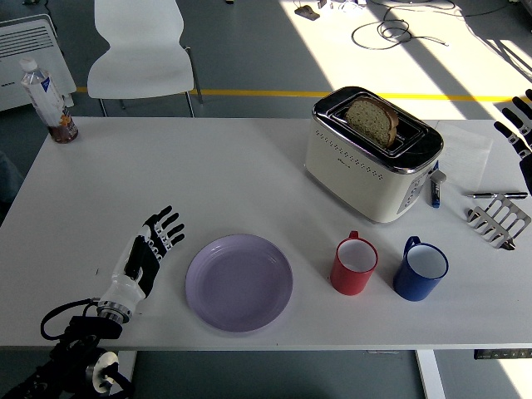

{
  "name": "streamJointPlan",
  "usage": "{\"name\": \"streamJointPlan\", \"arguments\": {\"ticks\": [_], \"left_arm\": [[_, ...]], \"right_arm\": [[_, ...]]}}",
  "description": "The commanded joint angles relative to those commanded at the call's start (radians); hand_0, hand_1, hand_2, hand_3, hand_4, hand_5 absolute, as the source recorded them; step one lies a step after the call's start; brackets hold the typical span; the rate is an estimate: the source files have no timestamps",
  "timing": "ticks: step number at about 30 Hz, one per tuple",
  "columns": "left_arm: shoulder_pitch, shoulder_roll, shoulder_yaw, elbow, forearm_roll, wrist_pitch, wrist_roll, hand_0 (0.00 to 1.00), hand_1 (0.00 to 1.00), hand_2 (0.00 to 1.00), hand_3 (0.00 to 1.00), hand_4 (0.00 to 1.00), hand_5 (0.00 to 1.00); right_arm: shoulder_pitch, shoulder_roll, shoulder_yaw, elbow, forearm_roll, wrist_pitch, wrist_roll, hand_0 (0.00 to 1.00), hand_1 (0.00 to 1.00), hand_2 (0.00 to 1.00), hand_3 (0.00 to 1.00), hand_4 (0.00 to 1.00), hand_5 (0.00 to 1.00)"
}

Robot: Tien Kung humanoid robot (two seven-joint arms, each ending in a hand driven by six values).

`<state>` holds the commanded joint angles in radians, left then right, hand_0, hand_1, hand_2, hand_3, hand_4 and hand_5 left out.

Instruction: Push plate across desktop,pick up the break from the machine,place the break in the plate

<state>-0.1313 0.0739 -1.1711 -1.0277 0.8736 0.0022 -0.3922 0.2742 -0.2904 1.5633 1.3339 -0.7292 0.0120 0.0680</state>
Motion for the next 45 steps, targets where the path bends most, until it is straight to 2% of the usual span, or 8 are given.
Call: {"name": "streamJointPlan", "arguments": {"ticks": [4, 5, 8, 15, 16, 17, 27, 45], "left_arm": [[0.023, -0.001, -0.102, -0.039, 0.029, 0.005, 0.017, 0.816, 0.850, 0.912, 0.901, 0.529, 0.998], [0.026, -0.002, -0.121, -0.046, 0.032, 0.005, 0.020, 0.815, 0.848, 0.910, 0.892, 0.530, 0.998], [0.049, 0.001, -0.200, -0.090, 0.033, 0.002, 0.038, 0.815, 0.848, 0.910, 0.892, 0.530, 0.998], [0.083, -0.011, -0.313, -0.142, 0.005, -0.004, 0.056, 0.815, 0.840, 0.899, 0.881, 0.532, 0.998], [0.092, -0.019, -0.339, -0.152, -0.008, -0.005, 0.058, 0.815, 0.840, 0.899, 0.881, 0.532, 0.998], [0.094, -0.021, -0.351, -0.155, -0.013, -0.005, 0.059, 0.814, 0.838, 0.895, 0.875, 0.531, 0.998], [0.121, -0.025, -0.441, -0.181, -0.011, -0.003, 0.062, 0.812, 0.839, 0.895, 0.875, 0.532, 0.998], [0.107, -0.025, -0.451, -0.172, -0.012, 0.002, 0.065, 0.814, 0.834, 0.891, 0.867, 0.528, 0.998]], "right_arm": [[0.090, -0.082, -0.078, -0.016, -0.117, -0.080, -0.006, 0.837, 0.807, 0.818, 0.794, 0.596, 0.690], [0.109, -0.098, -0.098, -0.020, -0.149, -0.094, -0.008, 0.844, 0.810, 0.816, 0.799, 0.666, 0.491], [0.212, -0.156, -0.201, -0.069, -0.262, -0.136, -0.027, 0.844, 0.810, 0.816, 0.799, 0.666, 0.491], [0.405, -0.171, -0.415, -0.211, -0.499, -0.150, -0.069, 0.856, 0.826, 0.832, 0.825, 0.687, 0.449], [0.440, -0.162, -0.453, -0.247, -0.539, -0.144, -0.082, 0.856, 0.826, 0.832, 0.825, 0.687, 0.449], [0.463, -0.158, -0.479, -0.272, -0.569, -0.142, -0.086, 0.899, 0.865, 0.894, 0.887, 0.735, 0.358], [0.720, -0.036, -0.734, -0.565, -0.754, -0.039, -0.135, 0.904, 0.877, 0.914, 0.901, 0.764, 0.340], [0.875, 0.158, -0.840, -0.798, -0.850, 0.012, -0.178, 0.846, 0.828, 0.866, 0.872, 0.804, 0.358]]}}
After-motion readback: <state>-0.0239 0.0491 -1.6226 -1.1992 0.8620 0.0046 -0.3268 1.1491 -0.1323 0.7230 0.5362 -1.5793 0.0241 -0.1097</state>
